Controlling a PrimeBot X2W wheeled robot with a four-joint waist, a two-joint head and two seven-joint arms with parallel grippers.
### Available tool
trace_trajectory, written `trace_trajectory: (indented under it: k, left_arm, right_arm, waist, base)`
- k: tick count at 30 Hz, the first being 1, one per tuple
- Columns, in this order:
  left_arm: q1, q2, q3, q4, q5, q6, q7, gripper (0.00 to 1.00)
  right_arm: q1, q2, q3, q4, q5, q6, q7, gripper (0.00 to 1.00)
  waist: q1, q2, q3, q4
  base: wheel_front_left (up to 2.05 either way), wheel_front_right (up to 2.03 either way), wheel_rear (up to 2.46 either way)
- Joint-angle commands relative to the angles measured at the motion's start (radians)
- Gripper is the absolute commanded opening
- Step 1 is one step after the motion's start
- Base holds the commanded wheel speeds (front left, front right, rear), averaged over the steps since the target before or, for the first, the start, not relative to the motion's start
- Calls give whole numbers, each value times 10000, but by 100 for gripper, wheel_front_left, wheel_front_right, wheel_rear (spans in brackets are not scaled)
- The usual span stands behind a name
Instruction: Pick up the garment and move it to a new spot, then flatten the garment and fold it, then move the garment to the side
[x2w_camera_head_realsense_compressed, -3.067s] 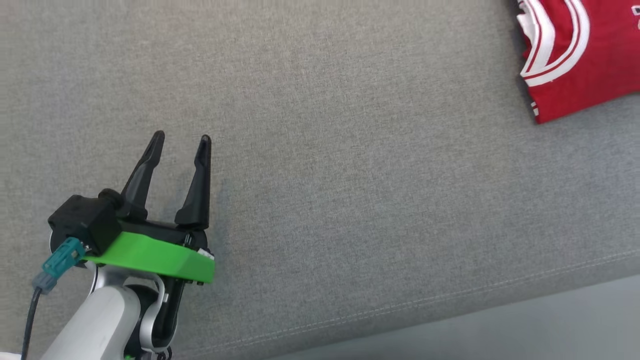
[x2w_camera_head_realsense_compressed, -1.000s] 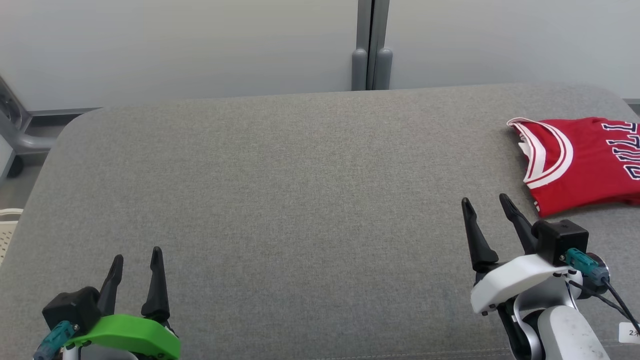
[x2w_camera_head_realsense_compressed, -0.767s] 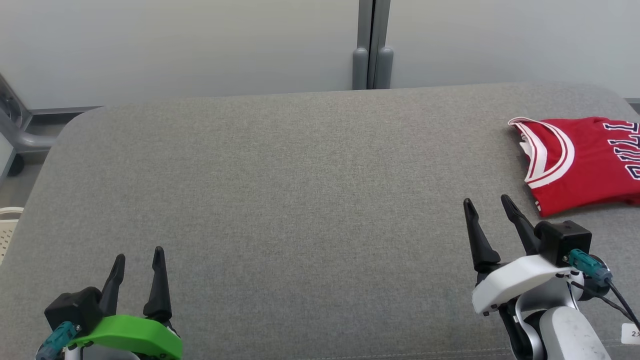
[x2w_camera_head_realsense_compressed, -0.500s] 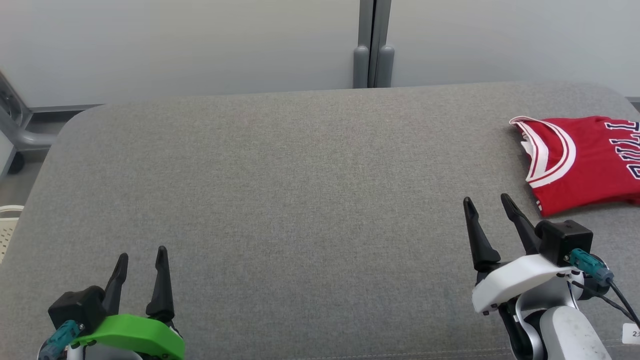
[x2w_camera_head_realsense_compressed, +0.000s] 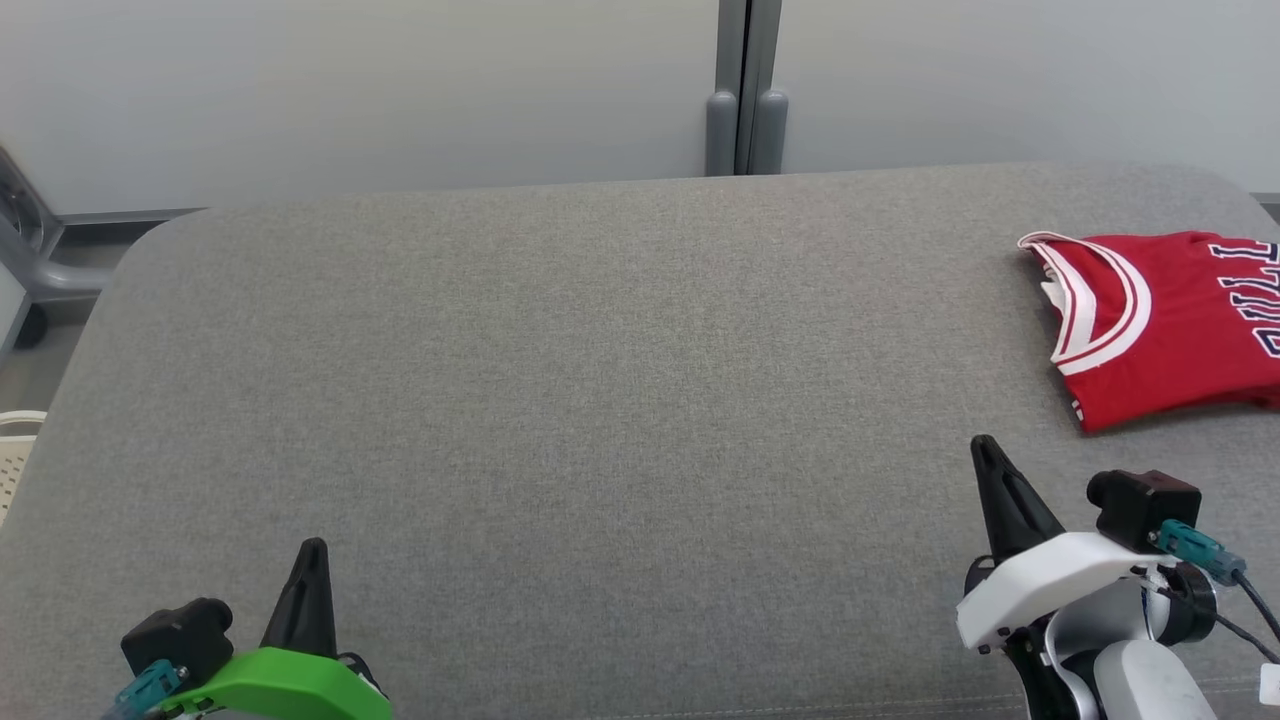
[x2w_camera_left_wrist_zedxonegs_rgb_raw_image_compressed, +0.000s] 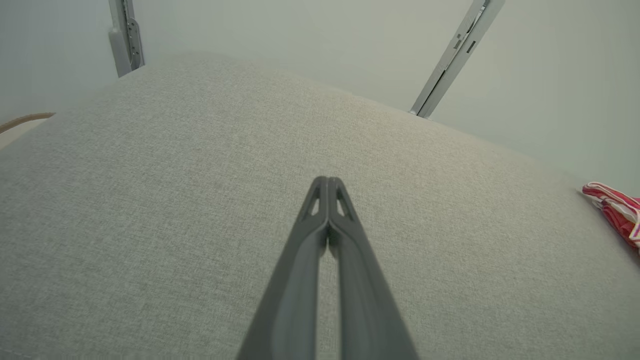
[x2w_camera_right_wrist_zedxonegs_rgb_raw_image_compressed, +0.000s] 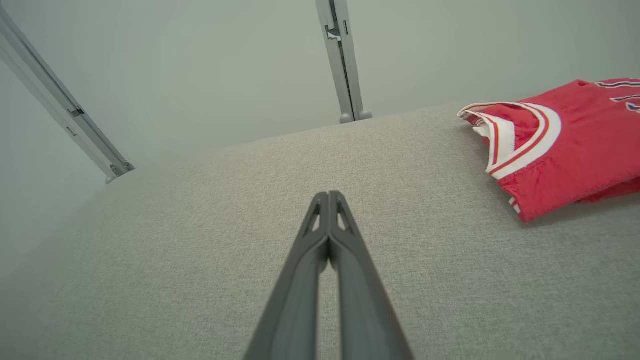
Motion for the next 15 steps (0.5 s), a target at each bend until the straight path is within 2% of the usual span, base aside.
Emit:
trace_trajectory:
  k: [1,15]
  left_arm:
    - [-284,-4,204,-51,-278,-131,39,0]
    - [-655,-610,824,374,-1780,-808,413,0]
  right_arm:
    - [-248,-26,-126,-99,431,-1,74,0]
    - [-369,-35,-684,192,2797,-2,512,0]
  waist:
    - [0,0,2,-4]
    - [0,0,22,-42]
  base:
    - [0,0,0]
    - [0,0,0]
